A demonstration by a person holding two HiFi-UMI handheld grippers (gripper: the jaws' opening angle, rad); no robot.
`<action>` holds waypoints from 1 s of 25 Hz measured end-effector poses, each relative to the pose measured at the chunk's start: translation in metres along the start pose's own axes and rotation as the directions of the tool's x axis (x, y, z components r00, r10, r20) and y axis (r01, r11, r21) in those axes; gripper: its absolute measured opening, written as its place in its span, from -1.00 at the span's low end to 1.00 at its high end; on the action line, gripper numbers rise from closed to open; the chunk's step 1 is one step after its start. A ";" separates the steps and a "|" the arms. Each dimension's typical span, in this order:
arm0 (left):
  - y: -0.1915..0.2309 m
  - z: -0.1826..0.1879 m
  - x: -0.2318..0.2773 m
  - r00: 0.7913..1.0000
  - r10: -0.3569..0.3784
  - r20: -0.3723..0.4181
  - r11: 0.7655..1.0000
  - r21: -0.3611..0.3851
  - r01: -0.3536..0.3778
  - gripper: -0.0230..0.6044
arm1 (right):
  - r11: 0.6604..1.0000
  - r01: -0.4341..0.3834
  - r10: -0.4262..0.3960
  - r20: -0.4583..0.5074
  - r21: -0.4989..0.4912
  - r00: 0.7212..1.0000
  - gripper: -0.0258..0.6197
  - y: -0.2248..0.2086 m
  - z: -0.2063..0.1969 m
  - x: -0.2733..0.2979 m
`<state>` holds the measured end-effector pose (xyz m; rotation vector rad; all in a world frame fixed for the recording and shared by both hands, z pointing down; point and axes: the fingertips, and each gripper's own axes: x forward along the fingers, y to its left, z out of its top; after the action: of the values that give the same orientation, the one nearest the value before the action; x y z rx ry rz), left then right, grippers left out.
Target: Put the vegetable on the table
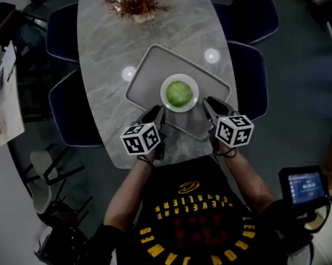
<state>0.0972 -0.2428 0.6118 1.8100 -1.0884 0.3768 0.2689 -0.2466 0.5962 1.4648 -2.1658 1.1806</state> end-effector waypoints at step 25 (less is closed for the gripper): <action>0.020 -0.023 0.045 0.968 0.042 -0.248 0.986 -0.144 -0.080 -0.74 | 0.969 -0.007 0.060 -0.204 0.248 0.977 -0.64 -0.020 -0.042 0.051</action>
<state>0.1102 -0.2495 0.6639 1.5516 -0.9746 0.5243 0.2539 -0.2513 0.6639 1.3266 -1.9653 1.5875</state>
